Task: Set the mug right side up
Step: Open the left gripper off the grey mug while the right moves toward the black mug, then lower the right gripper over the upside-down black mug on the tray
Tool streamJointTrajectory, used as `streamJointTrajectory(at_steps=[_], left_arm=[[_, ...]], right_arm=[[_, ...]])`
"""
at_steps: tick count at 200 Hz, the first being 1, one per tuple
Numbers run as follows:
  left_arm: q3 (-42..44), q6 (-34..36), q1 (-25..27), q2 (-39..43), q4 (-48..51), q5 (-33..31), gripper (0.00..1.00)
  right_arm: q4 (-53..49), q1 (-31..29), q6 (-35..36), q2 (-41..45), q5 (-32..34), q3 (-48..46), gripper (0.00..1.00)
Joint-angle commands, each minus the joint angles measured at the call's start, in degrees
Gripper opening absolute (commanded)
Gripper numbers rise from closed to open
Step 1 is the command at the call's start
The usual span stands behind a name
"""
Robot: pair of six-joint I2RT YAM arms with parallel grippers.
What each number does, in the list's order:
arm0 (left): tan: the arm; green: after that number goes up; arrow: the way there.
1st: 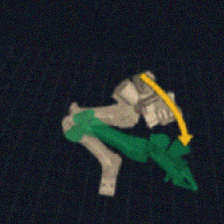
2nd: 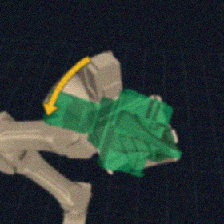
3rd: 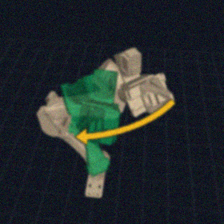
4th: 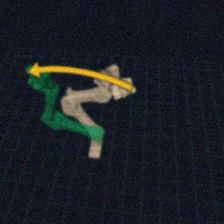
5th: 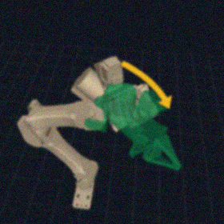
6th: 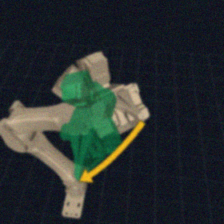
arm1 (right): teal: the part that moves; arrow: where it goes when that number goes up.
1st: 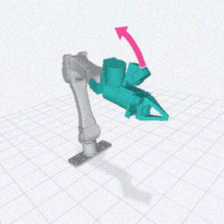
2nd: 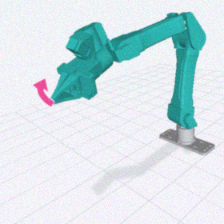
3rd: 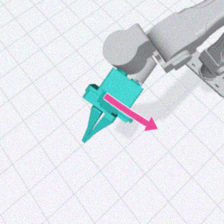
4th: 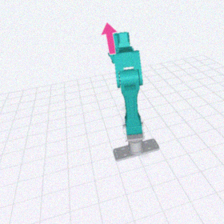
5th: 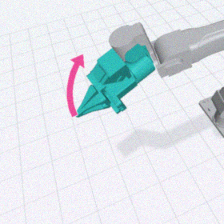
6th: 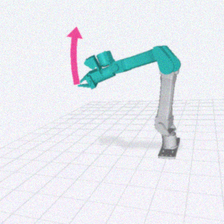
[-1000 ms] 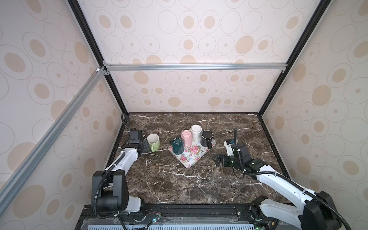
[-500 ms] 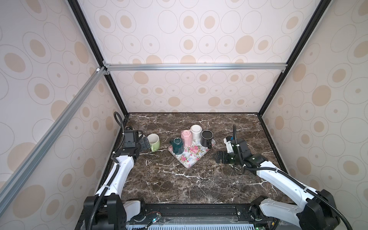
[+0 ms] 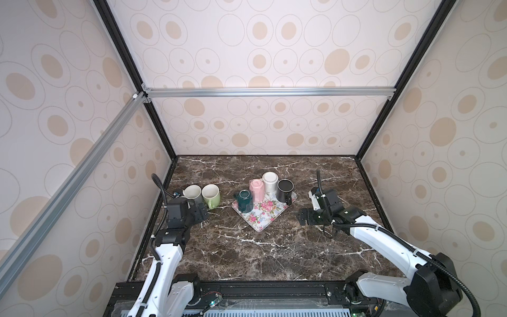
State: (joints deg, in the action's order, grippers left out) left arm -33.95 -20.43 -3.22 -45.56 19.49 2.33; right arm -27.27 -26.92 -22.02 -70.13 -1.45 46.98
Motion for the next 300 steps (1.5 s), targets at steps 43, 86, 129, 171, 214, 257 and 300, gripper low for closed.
streamJointTrajectory(at_steps=[43, 86, 129, 171, 214, 257, 300], left_arm=[[1.48, 2.98, -0.09, 4.78, -4.21, 11.15, 0.98], [1.48, 3.29, -0.11, -1.04, -5.89, 20.1, 0.98], [2.57, 3.43, -0.05, 0.61, -7.77, 24.03, 0.98], [2.67, 3.19, -0.03, 2.47, -7.32, 22.22, 0.98], [2.68, 3.11, 0.13, 1.89, -7.51, 22.86, 0.98], [3.6, 2.26, 0.1, 3.1, -10.04, 27.77, 0.98], [4.07, 1.88, 0.08, 4.96, -10.77, 27.31, 0.98]], right_arm=[[2.76, 0.0, -4.33, -12.14, -9.87, 2.81, 0.96], [3.33, -0.15, -1.56, -15.09, -4.37, 5.84, 0.95], [0.17, -0.08, 0.7, -21.53, -1.1, 15.29, 0.84], [-4.12, -0.12, 2.78, -30.71, 2.11, 25.85, 0.58], [-6.33, -0.09, 1.99, -36.61, 3.29, 32.84, 0.41], [-7.43, -0.01, 3.44, -37.89, 5.21, 34.9, 0.4], [-8.78, -0.07, 5.86, -39.14, 6.23, 36.79, 0.38]])
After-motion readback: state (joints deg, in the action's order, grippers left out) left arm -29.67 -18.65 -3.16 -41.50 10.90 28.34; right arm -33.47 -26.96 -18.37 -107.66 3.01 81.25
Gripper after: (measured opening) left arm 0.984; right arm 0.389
